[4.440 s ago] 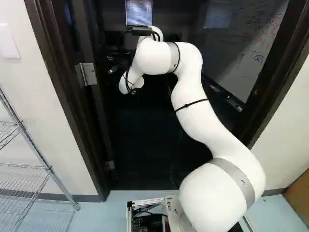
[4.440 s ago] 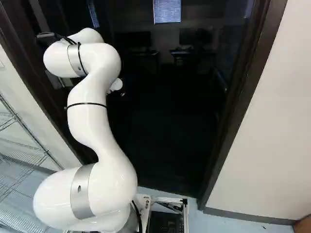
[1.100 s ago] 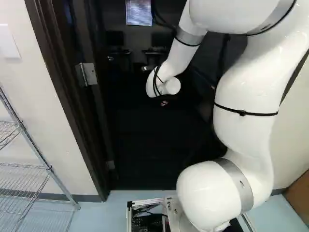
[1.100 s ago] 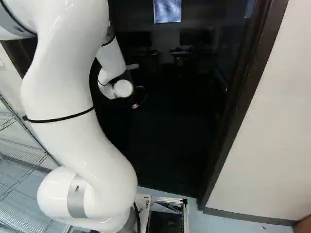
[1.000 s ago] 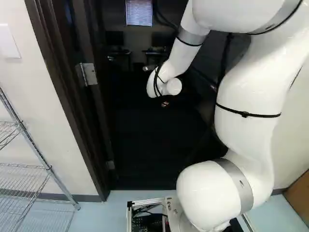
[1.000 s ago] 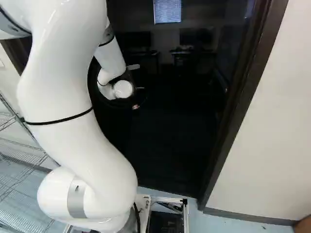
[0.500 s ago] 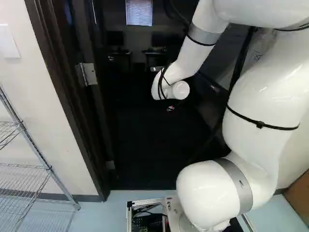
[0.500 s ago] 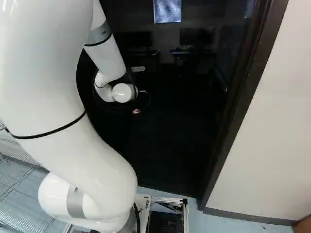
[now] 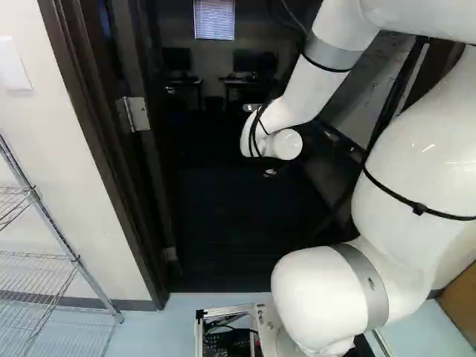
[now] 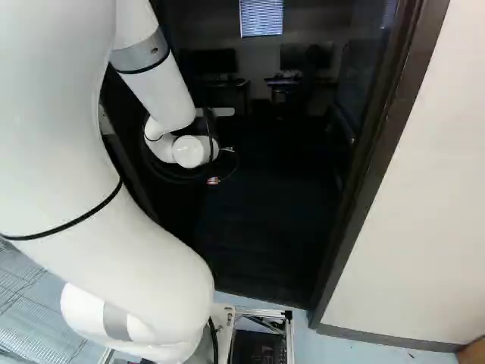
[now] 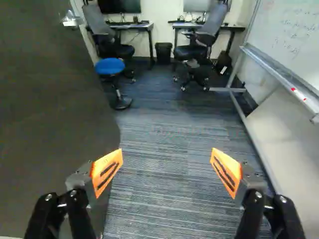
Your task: Open the door and move inside
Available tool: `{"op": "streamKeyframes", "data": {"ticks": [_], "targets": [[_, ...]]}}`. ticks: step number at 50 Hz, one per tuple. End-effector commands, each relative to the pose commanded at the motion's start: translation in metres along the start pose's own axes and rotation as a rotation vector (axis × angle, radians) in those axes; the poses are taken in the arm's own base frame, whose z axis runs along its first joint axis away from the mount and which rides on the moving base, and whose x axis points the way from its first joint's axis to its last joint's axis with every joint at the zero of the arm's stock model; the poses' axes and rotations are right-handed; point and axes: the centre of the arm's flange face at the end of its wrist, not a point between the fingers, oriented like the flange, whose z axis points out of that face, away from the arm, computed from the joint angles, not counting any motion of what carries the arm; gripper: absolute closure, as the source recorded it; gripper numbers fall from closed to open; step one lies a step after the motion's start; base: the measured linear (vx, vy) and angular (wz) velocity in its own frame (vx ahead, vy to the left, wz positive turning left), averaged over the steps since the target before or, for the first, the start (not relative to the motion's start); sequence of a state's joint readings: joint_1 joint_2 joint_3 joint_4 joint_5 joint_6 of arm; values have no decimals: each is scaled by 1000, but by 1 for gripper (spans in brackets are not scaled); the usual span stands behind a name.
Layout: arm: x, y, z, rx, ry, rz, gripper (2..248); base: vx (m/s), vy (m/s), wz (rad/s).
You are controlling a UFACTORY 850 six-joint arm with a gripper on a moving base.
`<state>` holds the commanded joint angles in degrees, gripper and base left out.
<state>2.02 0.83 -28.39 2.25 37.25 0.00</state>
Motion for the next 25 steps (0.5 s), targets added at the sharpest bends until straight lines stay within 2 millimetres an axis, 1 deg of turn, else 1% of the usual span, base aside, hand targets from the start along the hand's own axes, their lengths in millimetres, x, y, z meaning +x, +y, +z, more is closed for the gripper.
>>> {"op": "streamKeyframes", "data": {"ticks": [25], "targets": [[0,0,0,-1,0,1,3,0,0,0]]}}
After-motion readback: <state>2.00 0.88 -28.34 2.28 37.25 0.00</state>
